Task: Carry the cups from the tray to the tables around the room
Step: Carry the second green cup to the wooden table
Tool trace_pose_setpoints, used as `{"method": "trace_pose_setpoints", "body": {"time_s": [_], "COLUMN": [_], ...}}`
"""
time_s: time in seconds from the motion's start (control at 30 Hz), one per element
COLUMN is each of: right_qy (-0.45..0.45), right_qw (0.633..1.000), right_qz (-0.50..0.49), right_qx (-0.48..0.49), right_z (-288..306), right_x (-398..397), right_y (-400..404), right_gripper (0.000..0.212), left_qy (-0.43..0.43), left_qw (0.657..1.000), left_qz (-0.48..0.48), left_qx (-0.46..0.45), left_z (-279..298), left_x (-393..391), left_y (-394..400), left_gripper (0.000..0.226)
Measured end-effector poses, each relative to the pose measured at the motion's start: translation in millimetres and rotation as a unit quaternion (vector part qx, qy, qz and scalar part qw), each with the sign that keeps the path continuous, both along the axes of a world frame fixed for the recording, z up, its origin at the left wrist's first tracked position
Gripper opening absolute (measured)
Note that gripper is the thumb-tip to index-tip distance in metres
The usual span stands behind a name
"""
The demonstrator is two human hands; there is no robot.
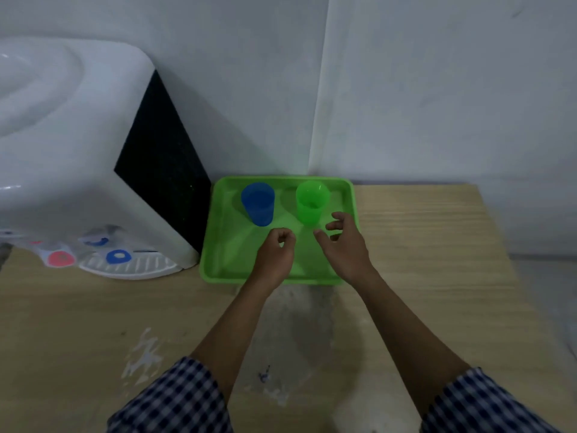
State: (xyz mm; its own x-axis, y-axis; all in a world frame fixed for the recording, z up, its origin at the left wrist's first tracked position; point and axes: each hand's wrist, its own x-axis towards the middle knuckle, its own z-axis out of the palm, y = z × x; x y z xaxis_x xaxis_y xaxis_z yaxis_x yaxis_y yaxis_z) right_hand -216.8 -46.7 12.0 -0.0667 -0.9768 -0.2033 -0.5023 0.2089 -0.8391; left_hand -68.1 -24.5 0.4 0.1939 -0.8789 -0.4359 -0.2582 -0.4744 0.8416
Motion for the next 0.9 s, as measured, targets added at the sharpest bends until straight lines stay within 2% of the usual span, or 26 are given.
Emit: {"method": "trace_pose_setpoints", "body": {"time_s": [0.17,0.37,0.5,0.63,0.7,0.8,0.9], "right_qy": [0.026,0.018,0.015,0.019,0.029,0.015,0.016], "right_qw": [0.999,0.997,0.996,0.992,0.991,0.989,0.984], "right_qz": [-0.015,-0.056,-0.064,-0.087,-0.09,-0.09,-0.111], "right_qx": [-0.032,-0.04,-0.058,-0.089,-0.1,-0.119,-0.141], "right_z": [-20.4,-43.3,-55.8,-59.0,-57.3,-47.8,-24.2], "right_x": [20.9,36.6,40.1,41.4,39.9,34.4,29.7], "right_y": [-28.7,-58.8,-66.8,-69.5,-68.1,-61.3,-48.0], "right_gripper": [0.09,0.108,0.104,0.083,0.081,0.072,0.065], "left_qy": [0.036,0.066,0.082,0.097,0.103,0.117,0.21], "left_qw": [0.999,0.997,0.996,0.995,0.994,0.992,0.975], "left_qz": [-0.013,-0.024,-0.026,-0.029,-0.03,-0.03,0.013], "left_qx": [0.019,0.016,0.004,0.018,0.02,0.026,0.066], "left_z": [-11.5,-31.3,-40.8,-44.4,-44.1,-39.6,-27.5], "left_x": [-8.4,-8.1,-9.9,-12.5,-13.6,-15.1,-14.8], "left_y": [-33.5,-58.2,-63.2,-66.3,-64.5,-62.8,-58.9], "left_gripper": [0.049,0.05,0.049,0.06,0.062,0.053,0.046]}}
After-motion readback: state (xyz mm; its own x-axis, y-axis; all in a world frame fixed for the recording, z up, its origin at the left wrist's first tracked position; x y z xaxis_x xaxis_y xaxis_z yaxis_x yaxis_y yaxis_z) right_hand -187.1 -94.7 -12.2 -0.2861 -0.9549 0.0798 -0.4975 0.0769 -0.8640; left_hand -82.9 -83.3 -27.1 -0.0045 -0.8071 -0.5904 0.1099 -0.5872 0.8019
